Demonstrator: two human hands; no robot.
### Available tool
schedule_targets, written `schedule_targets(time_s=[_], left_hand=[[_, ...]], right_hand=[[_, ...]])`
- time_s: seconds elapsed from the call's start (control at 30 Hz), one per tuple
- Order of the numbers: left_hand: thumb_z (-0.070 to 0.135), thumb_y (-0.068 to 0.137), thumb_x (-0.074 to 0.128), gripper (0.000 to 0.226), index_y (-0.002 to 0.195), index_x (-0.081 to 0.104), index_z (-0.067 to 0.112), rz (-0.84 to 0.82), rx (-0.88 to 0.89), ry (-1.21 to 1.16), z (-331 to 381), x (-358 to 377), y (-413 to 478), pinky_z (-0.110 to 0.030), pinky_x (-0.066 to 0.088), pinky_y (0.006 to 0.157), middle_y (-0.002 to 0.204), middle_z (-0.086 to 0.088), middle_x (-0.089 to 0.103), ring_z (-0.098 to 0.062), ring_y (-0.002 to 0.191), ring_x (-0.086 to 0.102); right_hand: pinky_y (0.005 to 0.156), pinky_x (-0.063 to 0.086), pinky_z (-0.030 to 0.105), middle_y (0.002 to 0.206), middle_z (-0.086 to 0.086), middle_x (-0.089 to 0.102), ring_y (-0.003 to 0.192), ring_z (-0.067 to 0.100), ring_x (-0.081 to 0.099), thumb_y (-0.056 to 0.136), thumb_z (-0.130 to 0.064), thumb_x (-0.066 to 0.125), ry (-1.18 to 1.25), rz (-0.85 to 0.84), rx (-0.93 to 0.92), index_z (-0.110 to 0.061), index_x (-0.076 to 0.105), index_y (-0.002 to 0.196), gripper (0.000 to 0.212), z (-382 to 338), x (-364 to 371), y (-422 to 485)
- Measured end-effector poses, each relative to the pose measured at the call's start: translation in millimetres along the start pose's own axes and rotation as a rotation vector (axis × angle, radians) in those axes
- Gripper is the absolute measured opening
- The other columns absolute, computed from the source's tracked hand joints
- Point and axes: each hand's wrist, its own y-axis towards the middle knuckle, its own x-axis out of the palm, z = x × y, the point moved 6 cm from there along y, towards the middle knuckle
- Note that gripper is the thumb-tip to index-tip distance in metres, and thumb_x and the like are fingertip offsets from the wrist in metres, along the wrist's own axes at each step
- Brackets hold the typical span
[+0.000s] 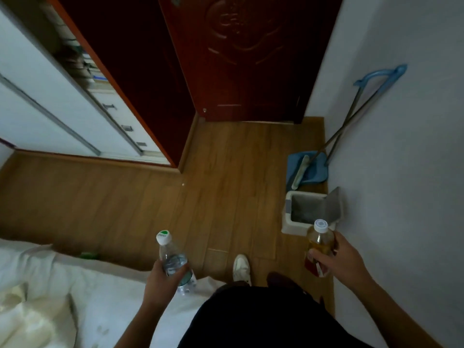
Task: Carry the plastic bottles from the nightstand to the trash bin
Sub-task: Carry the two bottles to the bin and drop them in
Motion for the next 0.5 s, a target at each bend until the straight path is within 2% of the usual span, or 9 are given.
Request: schedule_targets(time_s=[0.07,0.17,0.23,0.3,0.43,0.5], left_hand=[[0.033,0.081,0.08,0.043,0.116,0.065,0.013,-0.063,0.019,-0.006,29,0,41,-0.042,0.059,0.086,0.102,-0.003,0.076,-0.018,0.092,0.073],[0.044,0.078,0.08,0.048,0.113,0.066,0.014,-0.115,0.07,0.012,85,6,87,-0.037,0.059,0.08,0.1,-0.002,0.077,-0.019,0.093,0.074],[0.045,0.078,0.079,0.046,0.113,0.067,0.017,-0.143,0.11,0.025,123,17,117,-0.038,0.059,0.082,0.101,-0.001,0.077,-0.018,0.094,0.074],[0.036,0.082,0.079,0.039,0.115,0.067,0.018,-0.177,0.157,0.052,157,32,142,-0.035,0.057,0.082,0.103,0.001,0.076,-0.016,0.095,0.073],[0.033,0.082,0.08,0.045,0.12,0.064,0.014,-0.182,0.163,0.076,212,60,175,-0.034,0.053,0.082,0.106,-0.001,0.074,-0.018,0.096,0.07],[0.038,0.078,0.082,0.05,0.118,0.064,0.014,-0.19,0.171,0.115,233,73,189,-0.036,0.054,0.084,0.105,-0.002,0.074,-0.019,0.096,0.071]], right_hand=[[0.087,0.046,0.036,0.102,-0.006,0.063,0.103,0.023,0.063,0.077,-0.029,0.083,0.022,0.05,0.031,-0.031,0.052,0.118,0.051,-5,-7,13],[0.081,0.043,0.033,0.092,-0.013,0.06,0.093,0.021,0.061,0.078,-0.024,0.083,0.037,0.103,0.085,-0.028,0.051,0.112,0.047,-14,-19,30],[0.082,0.043,0.033,0.095,-0.007,0.061,0.093,0.02,0.06,0.078,-0.026,0.083,0.037,0.126,0.123,-0.026,0.051,0.113,0.048,-18,-27,49],[0.085,0.045,0.035,0.1,-0.002,0.062,0.095,0.021,0.061,0.077,-0.029,0.083,0.038,0.126,0.146,-0.024,0.052,0.114,0.048,-20,-35,68],[0.086,0.046,0.034,0.105,-0.002,0.062,0.097,0.019,0.062,0.075,-0.034,0.083,0.076,0.145,0.162,-0.025,0.051,0.115,0.052,-28,-53,106],[0.085,0.046,0.033,0.106,-0.002,0.063,0.098,0.02,0.062,0.075,-0.033,0.084,0.119,0.16,0.164,-0.025,0.052,0.117,0.053,-33,-66,125]])
